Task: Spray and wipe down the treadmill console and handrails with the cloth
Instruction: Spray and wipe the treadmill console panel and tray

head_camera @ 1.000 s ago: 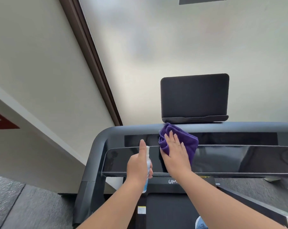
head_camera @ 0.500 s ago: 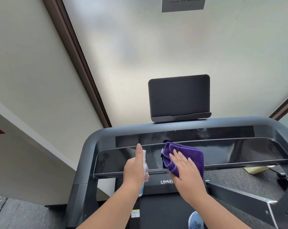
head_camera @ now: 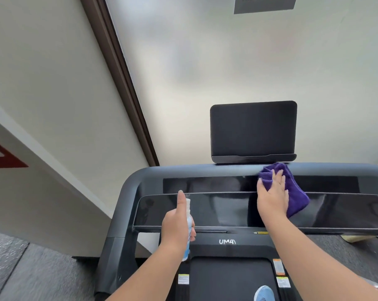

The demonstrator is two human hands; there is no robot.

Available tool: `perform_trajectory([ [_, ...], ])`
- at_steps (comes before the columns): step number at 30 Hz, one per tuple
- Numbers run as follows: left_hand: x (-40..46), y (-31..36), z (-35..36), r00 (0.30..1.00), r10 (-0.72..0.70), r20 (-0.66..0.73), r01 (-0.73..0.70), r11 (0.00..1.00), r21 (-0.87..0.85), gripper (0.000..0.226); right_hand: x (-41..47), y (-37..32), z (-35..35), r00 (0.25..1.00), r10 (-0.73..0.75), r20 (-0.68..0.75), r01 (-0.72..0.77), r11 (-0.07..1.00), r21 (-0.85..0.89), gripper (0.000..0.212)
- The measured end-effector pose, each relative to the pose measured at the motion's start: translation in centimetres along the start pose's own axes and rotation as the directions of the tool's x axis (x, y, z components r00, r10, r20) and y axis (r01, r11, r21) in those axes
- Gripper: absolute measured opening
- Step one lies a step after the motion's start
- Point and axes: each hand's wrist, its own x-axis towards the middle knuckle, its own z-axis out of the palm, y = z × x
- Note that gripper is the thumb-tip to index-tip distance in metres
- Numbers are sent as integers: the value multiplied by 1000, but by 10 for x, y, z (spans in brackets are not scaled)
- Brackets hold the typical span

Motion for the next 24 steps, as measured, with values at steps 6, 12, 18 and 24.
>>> perform_trajectory([
  [6,-2,3,-4,999,26,-20,-26,1000,3,87,-32,-26,35,892,-339,299,376,923,-77,65],
  [12,-5,1,6,1000,28,11,-28,1000,10,85,-71,3,24,788,-442,430,542,828,-144,62],
  [18,-6,-3,20,999,8,49,-9,1000,15,81,-84,50,-7,872,-386,301,456,865,-209,60],
  [24,-3,0,19,997,27,68,-30,999,40,81,-31,62,-39,990,-137,45,144,955,-259,59],
])
